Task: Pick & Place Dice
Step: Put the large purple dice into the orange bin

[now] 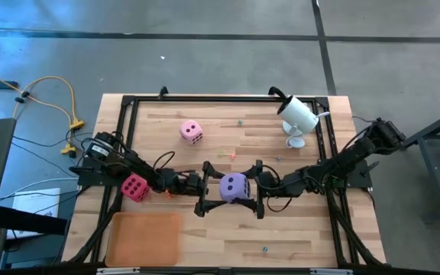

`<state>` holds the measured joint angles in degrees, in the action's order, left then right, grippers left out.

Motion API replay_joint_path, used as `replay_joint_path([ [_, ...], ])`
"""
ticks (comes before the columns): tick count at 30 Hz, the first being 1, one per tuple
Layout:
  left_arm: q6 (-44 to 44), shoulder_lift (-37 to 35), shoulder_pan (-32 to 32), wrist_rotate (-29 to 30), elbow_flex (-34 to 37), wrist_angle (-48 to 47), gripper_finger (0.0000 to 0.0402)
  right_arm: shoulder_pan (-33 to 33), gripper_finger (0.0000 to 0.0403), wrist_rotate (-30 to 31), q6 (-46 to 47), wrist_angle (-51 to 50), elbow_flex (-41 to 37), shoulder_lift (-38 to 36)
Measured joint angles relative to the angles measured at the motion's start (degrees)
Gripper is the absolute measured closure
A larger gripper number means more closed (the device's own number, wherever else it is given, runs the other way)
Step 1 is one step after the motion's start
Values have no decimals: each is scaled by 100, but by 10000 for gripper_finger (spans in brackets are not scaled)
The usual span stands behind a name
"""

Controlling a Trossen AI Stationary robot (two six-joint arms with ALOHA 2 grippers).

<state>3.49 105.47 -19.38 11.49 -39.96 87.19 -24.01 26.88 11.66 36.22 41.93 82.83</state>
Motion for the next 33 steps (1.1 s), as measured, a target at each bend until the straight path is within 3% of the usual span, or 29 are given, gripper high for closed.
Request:
replay_joint_path([
  [11,719,0,171,-22,-123,-32,1,112,48,-176,76,36,0,10],
  [29,695,0,59,215,-120,-187,41,160,48,-311,69,84,0,223],
  [33,688,0,-3,234,-120,-203,43,160,22,-291,47,77,0,232],
])
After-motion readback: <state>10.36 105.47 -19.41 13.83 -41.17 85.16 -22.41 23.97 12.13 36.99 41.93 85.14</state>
